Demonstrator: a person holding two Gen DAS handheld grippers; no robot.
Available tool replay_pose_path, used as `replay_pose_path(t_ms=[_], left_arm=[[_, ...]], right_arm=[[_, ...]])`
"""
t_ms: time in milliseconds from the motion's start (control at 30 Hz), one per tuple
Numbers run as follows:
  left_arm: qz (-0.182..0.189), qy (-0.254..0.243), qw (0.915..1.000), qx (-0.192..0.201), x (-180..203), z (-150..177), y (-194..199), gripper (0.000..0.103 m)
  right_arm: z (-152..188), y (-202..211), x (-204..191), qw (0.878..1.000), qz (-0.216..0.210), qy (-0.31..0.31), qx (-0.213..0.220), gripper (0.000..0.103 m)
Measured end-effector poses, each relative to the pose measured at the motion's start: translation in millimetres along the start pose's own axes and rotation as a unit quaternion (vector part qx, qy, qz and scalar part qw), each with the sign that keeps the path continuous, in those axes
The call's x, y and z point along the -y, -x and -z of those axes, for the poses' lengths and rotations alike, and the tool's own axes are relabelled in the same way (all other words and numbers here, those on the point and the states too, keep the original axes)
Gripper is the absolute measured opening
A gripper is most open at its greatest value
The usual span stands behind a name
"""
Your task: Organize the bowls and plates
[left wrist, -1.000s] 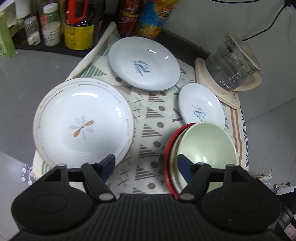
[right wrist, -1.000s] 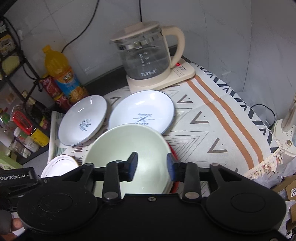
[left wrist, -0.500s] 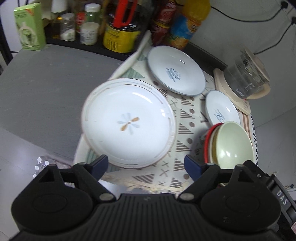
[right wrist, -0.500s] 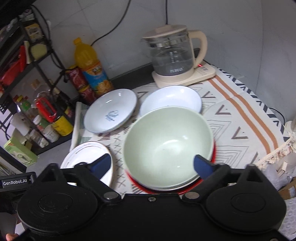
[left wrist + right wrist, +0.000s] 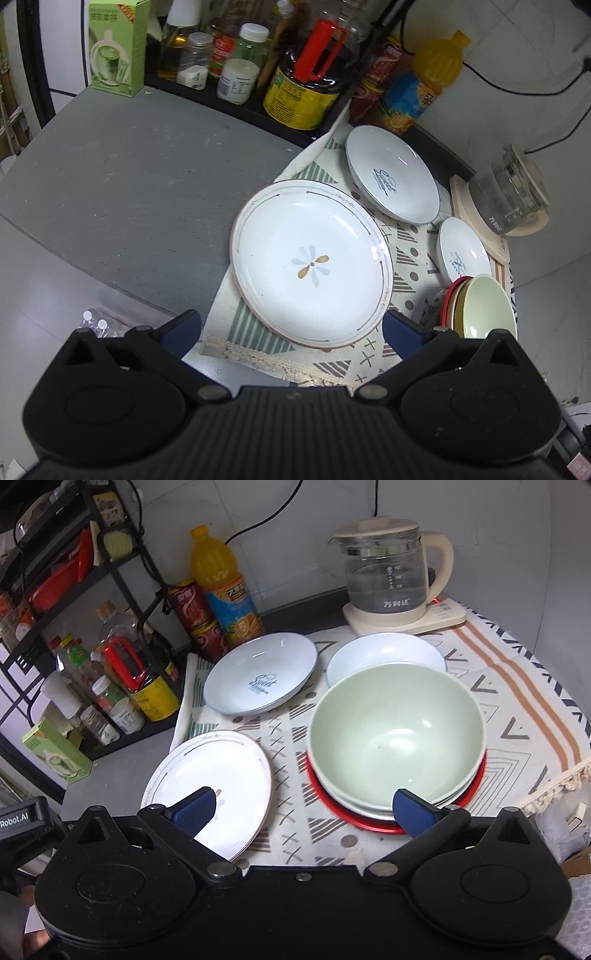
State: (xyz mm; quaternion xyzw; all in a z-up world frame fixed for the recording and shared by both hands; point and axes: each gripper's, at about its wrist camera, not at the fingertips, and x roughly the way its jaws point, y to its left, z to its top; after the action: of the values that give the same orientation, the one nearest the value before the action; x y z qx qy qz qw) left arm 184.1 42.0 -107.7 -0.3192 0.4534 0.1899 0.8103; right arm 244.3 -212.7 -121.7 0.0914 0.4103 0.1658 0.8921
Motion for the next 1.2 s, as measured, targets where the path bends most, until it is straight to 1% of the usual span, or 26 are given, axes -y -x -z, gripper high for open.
replay_pose_path(t_ms=[233,533,667,900,1000,1100,1167,1200], left_arm=[[0.021,0.013,0.9997,-0.004,-9,-5,1,0.103],[0.016,0.014,0.9997,-0.006,-8,-23,0,0.103],[0.013,0.011,0.9999,-0.001,-4,-33,-5,0.103],[0.000,0.010,0.9999,-0.004,10,-60,-29,0.103],[0.004,0.014,0.9999,-0.009,17,-75,-43,0.103],[0.005,0.012,0.9999,-0.002,28,-89,-55,0.103],[0.014,0.014,0.9998,0.000,34,-97,-64,0.103],[0.016,0.018,0.9997,-0.002,36,-101,-69,0.102]], right_arm=[[0,2,-15,1.000,-0.006,0.011,-0.003,0.103],[-14,0,-25,1.000,-0.015,0.014,-0.004,0.103],[-24,-14,-29,1.000,-0.016,0.019,-0.014,0.103],[-54,-37,-40,0.999,-0.039,0.021,-0.014,0.103],[-70,-54,-37,0.999,-0.037,0.002,-0.022,0.103],[-83,-71,-33,0.999,-0.040,-0.016,-0.029,0.099],[-90,-81,-31,0.999,-0.037,-0.023,-0.028,0.096],[-93,-86,-31,0.999,-0.039,-0.015,-0.016,0.093]])
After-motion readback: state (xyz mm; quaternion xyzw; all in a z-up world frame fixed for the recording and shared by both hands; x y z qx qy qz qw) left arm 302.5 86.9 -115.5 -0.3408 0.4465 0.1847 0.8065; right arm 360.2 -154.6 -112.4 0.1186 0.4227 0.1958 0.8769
